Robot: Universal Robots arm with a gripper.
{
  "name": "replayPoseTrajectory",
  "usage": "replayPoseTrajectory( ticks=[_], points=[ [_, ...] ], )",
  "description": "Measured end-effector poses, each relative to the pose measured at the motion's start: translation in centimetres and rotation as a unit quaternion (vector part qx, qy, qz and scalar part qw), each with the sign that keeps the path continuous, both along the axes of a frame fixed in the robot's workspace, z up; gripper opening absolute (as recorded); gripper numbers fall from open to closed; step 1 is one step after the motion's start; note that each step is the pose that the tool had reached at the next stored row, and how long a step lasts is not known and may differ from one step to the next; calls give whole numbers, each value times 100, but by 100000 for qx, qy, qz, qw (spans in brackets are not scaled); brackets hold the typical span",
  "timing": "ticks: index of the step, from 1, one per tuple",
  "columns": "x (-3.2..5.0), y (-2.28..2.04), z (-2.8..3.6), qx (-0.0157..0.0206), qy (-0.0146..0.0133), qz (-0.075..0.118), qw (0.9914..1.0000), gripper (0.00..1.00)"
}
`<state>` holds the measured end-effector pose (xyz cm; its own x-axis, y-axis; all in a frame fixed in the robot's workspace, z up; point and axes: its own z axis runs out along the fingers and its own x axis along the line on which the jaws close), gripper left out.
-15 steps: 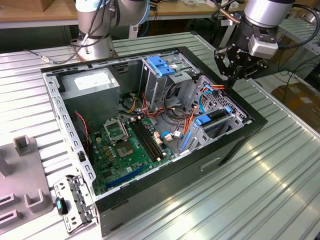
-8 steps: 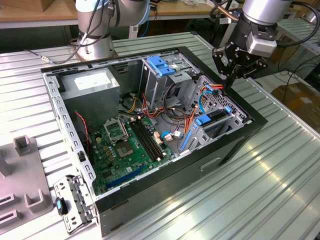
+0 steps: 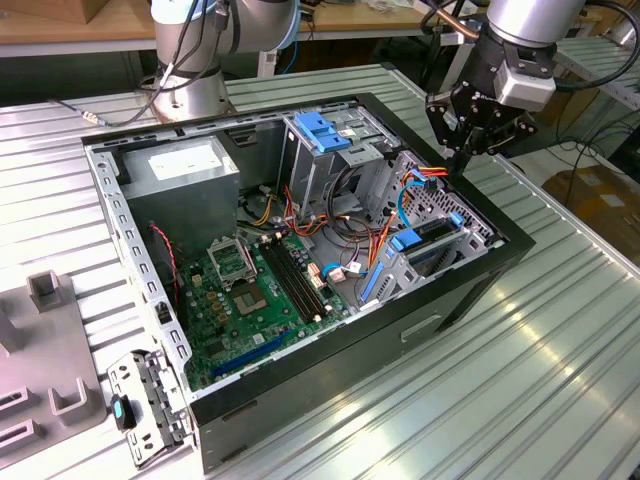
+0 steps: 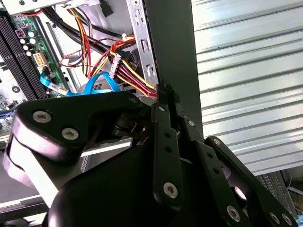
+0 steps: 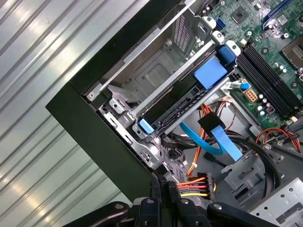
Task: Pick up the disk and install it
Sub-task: 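Insert the first disk wire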
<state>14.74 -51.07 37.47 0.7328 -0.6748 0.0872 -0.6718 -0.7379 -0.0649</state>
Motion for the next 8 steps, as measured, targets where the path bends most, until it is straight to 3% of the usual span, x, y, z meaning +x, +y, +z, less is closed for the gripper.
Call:
replayPoseTrajectory(
  ticks=[8],
  points=[
    [0,0,-5,0,-1,-3424,99941,18]
  ],
)
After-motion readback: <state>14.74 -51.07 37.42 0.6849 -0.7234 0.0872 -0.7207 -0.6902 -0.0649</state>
